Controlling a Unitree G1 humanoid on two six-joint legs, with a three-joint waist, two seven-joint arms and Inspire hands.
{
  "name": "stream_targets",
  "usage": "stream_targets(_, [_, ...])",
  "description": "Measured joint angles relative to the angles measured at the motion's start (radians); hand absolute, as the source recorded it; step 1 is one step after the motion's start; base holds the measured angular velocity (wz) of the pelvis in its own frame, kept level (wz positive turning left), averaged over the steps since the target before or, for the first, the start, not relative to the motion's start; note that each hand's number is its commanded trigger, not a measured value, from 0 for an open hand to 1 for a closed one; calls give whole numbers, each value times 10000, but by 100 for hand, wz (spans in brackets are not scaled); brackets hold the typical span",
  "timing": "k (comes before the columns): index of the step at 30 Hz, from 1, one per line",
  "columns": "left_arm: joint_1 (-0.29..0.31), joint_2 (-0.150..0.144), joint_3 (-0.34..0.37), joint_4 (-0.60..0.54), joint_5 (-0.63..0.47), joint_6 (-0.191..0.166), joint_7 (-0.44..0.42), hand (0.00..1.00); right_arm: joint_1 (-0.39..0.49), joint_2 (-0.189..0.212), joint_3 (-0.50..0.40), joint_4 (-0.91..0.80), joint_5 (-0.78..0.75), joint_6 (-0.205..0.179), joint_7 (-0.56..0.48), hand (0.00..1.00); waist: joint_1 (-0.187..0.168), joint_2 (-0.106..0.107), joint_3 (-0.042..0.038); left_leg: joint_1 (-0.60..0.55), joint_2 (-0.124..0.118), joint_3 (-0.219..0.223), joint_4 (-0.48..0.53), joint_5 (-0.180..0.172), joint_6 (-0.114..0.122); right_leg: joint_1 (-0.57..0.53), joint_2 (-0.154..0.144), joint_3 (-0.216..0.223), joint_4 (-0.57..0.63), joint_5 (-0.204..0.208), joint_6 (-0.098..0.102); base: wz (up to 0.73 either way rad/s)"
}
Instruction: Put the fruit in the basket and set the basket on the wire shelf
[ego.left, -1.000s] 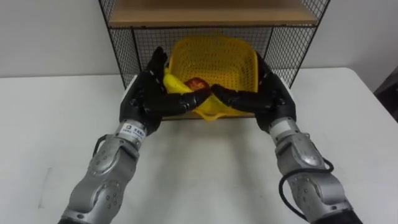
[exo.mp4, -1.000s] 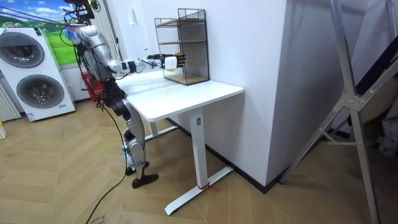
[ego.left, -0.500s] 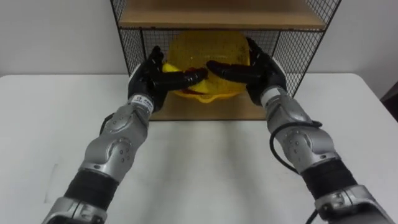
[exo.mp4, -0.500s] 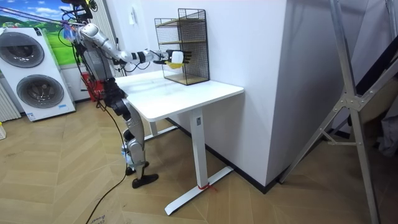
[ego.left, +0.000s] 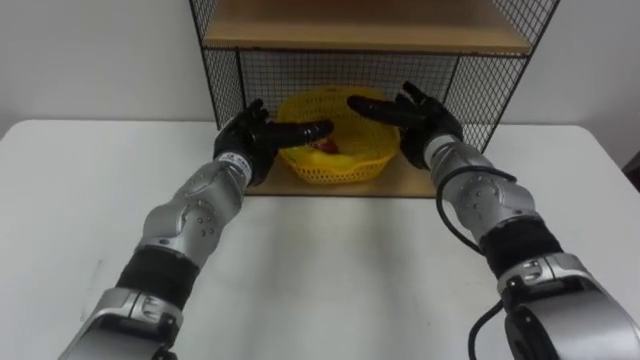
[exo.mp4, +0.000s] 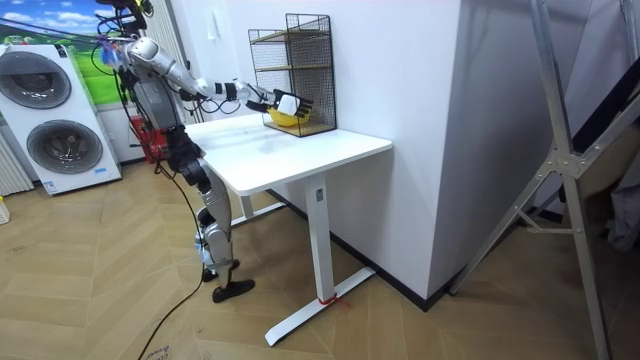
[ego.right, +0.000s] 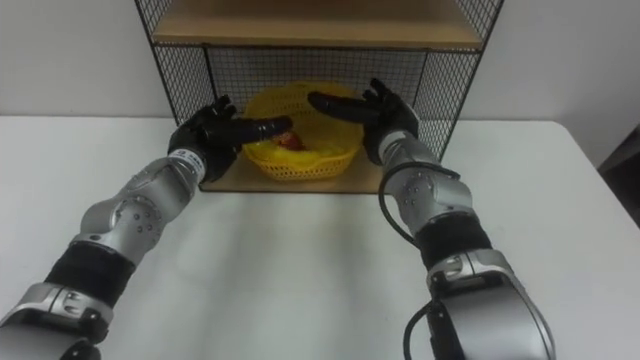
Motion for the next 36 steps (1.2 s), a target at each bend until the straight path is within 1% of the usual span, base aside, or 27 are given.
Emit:
stream_targets(2, [0,-45,0,40,44,58,0,0,0,23,-237,263,5,12,-10,0,-15,49,-12,58,-8,-56,-50,-2,-3,71,1,-25,4,-2,0,9])
stream_targets(4, [0,-27,8,63,225,74,6,0,2,20,-252,353,7,70,-100,0,-50,100,-6,83,-7,-56,-51,7,-16,88,6,-20,11,-3,-2,0])
stream_targets(9, [1,-34,-4,88,215,141,15,0,10,14,-248,355,333,98,-108,0,-182,111,-9,100,-9,-41,-52,6,-15,86,49,-24,22,-8,-7,0])
stream_targets(12, [1,-30,-4,88,215,141,29,0,12,-5,-248,354,326,98,-99,0,-193,110,-9,105,-8,-34,-42,6,-15,80,51,-24,11,-11,-9,0])
stream_targets(18, [1,118,-2,86,303,140,18,0,20,-35,-248,347,293,98,78,0,-178,104,-7,71,-8,-32,-53,1,-15,70,8,-32,-7,-21,-4,0])
stream_targets(20, [7,175,-7,19,498,153,6,0,23,-49,-248,323,142,98,172,0,-186,106,-9,25,-11,-43,-39,0,-16,48,18,-62,-26,-26,-2,0])
stream_targets(24, [35,260,1,-820,886,193,0,0,38,-74,-217,211,-570,97,319,0,-129,109,-12,10,-14,-9,-75,15,-19,-15,60,-16,5,-35,-7,-1])
stream_targets(26, [45,331,-6,-1263,994,191,-11,0,311,-113,-186,-311,-774,97,364,0,-110,82,-45,31,-16,41,-97,53,-11,-51,52,14,23,-34,-6,-6])
stream_targets(27, [64,411,-6,-1499,997,191,-19,0,546,-146,-163,-737,-846,96,454,0,-113,55,-81,62,-18,54,-161,69,-12,-44,50,21,19,-33,-7,-3])
stream_targets(29, [67,528,-10,-1724,989,191,-69,0,760,-240,-115,-1129,-867,96,563,0,-119,40,-90,155,-20,60,-190,76,-13,36,50,35,4,-33,-7,0])
stream_targets(30, [126,565,-5,-1960,1002,195,-75,0,927,-303,-122,-1443,-1003,96,586,0,-129,39,-95,202,-20,72,-201,76,-13,72,53,59,6,-33,-7,-3])
stream_targets(31, [360,622,4,-2517,1226,203,-115,0,1161,-324,-122,-1824,-1428,93,675,0,-109,28,-141,207,-18,73,-230,77,-17,66,61,79,10,-33,-7,-4])
stream_targets(32, [473,628,3,-2834,1352,203,-144,0,1293,-341,-122,-2012,-1657,92,713,0,-117,15,-162,215,-17,73,-238,79,-20,68,63,86,11,-33,-7,-4])
stream_targets(33, [647,638,4,-3389,1515,201,-254,0,1523,-379,-126,-2242,-1992,92,828,0,-112,-11,-197,256,-16,81,-264,85,-29,86,80,140,11,-34,-8,-7])
stream_targets(34, [728,647,5,-3807,1642,221,-354,0,1676,-400,-125,-2387,-2212,96,913,0,-15,-18,-204,329,-17,117,-321,96,-42,78,89,202,25,-35,-9,-12])
stream_targets(35, [734,644,4,-3832,1687,277,-363,0,1740,-406,-121,-2477,-2332,96,947,0,41,-18,-204,377,-20,146,-365,111,-48,86,95,245,24,-35,-9,-15])
stream_targets(36, [802,640,-12,-3865,2021,320,-473,0,1816,-406,-122,-2580,-2519,95,1115,0,65,-21,-205,402,-14,159,-383,118,-57,133,103,244,-3,-31,-14,-9])
